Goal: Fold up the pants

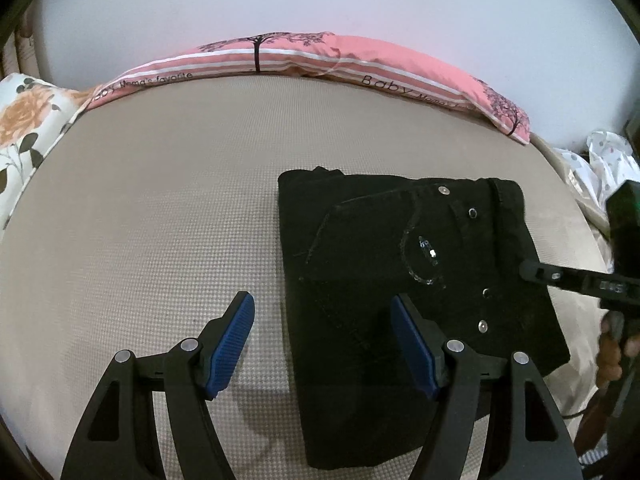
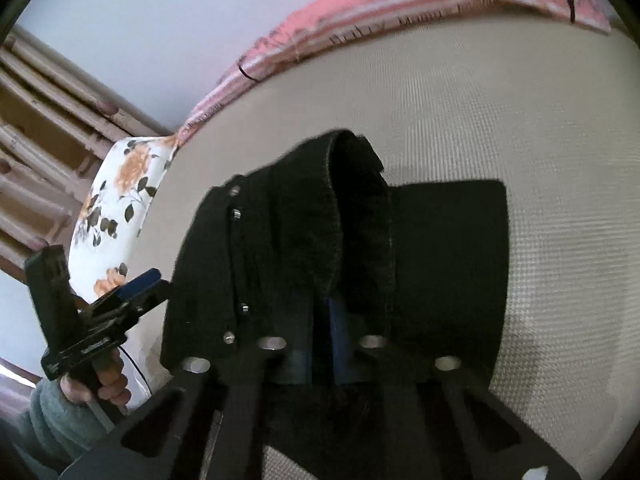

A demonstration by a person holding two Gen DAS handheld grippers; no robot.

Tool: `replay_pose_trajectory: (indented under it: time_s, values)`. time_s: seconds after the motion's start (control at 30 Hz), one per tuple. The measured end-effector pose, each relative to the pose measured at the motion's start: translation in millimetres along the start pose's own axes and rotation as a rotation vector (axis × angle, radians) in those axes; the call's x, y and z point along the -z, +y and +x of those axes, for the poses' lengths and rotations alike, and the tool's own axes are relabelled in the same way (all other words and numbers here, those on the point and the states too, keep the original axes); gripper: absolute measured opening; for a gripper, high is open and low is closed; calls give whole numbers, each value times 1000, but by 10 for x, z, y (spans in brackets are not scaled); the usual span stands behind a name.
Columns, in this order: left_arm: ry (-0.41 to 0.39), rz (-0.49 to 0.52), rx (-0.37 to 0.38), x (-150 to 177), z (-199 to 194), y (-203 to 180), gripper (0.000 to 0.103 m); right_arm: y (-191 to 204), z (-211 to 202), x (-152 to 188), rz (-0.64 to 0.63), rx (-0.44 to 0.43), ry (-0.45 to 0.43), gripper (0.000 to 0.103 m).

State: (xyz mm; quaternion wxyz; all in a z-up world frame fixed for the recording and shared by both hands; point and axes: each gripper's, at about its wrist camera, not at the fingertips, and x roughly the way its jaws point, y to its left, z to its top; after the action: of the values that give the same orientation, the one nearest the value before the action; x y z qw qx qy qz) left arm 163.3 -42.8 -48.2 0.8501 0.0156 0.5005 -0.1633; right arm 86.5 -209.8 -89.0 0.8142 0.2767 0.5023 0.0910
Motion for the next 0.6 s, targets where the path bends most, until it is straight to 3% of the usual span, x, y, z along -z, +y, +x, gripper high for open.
replay_pose_trajectory:
  time_s: [0.2,0.4,0.57,0.6]
  values:
    - [-8,17,23,-53,-5,-48,71,125,-376,101,9,-22,-64,6]
    - [44,39,10,13,143,-72,71,-167,-69,207,76,51,15,7]
    - [67,35,15,67,225,-59,71,-86,-13,90,-5,101,57,18]
    - [68,30,19,66,233,-49,71,-88,-20,68,-12,110,59,31]
